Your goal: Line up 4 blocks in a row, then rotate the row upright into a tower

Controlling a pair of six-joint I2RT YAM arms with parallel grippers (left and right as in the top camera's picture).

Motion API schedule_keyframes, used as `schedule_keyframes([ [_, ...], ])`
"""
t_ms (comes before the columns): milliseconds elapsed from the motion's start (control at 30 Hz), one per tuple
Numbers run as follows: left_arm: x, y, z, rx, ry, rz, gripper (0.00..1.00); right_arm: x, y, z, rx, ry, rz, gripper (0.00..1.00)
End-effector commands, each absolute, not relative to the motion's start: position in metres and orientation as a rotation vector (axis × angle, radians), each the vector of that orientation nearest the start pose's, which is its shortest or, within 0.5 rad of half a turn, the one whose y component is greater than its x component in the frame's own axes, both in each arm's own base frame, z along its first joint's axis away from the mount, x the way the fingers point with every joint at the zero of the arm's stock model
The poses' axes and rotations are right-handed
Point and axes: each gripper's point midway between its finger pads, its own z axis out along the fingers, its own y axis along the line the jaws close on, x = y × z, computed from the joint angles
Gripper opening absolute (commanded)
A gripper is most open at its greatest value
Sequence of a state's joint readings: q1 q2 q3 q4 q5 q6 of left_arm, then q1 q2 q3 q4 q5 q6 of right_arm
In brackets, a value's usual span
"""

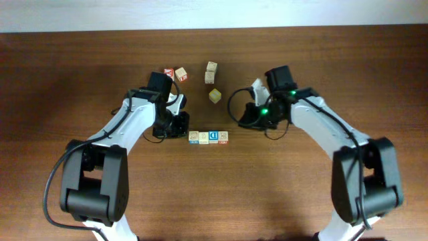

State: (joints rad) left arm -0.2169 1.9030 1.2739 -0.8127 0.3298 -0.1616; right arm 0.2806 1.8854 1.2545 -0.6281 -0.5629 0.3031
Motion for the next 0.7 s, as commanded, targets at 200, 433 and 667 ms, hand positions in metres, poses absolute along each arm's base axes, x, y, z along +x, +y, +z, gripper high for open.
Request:
schedule_keyframes([
  [200, 0.337, -0.143, -0.003, 0.119, 3.094, -0.578, 0.0, 0.355, 0.208, 0.034, -0.019, 2.943, 0.898, 0.05],
  [433, 0.347, -0.137, 0.016, 0.185, 3.056, -0.687, 0.0, 0.355, 0.208, 0.025, 0.021, 2.965, 0.9, 0.04],
  [667, 0.344, -0.145, 0.02, 0.19, 3.049, -0.758, 0.0, 0.352, 0.213, 0.028, 0.021, 2.963, 0.948, 0.04],
])
